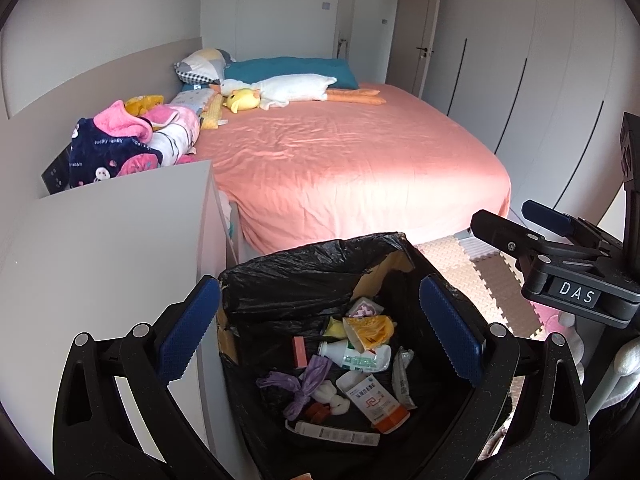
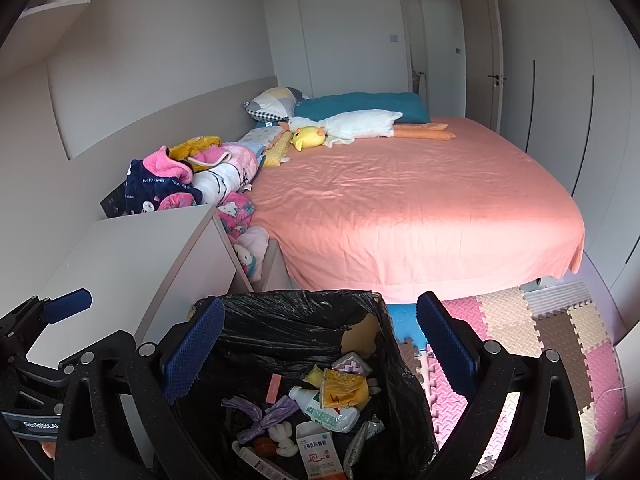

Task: Collect trash

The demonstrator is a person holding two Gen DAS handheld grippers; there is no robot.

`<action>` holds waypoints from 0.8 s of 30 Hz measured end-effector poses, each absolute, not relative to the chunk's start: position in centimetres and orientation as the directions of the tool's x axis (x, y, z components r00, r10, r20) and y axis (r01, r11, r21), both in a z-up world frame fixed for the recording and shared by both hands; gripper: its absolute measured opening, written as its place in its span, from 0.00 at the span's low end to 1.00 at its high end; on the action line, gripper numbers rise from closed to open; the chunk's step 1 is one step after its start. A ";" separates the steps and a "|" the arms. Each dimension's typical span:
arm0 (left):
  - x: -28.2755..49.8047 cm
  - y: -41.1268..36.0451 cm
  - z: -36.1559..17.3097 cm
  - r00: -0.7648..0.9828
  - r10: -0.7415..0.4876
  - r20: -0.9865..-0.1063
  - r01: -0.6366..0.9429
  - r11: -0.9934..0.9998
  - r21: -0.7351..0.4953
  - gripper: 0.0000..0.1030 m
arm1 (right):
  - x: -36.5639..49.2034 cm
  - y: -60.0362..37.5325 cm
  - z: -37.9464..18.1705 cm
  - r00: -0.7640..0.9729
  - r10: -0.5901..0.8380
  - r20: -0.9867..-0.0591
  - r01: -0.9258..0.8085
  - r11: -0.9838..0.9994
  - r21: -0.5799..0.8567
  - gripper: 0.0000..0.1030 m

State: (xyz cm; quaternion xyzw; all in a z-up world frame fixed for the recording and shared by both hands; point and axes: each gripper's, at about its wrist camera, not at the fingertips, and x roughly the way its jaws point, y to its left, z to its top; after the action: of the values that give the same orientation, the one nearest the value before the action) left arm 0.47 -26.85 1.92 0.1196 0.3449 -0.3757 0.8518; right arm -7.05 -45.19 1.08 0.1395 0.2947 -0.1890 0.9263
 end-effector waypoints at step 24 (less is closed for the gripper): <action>0.1 -27.0 2.2 0.465 -0.581 -0.668 0.742 0.667 -0.065 0.94 | -7.0 -45.2 1.0 0.754 -0.269 -0.600 0.433 0.889 0.146 0.94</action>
State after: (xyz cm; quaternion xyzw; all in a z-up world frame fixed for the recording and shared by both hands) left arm 0.10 -26.99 2.20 0.1182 0.3397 -0.3902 0.8476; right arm -6.96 -45.20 0.99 0.1392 0.2952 -0.1895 0.9260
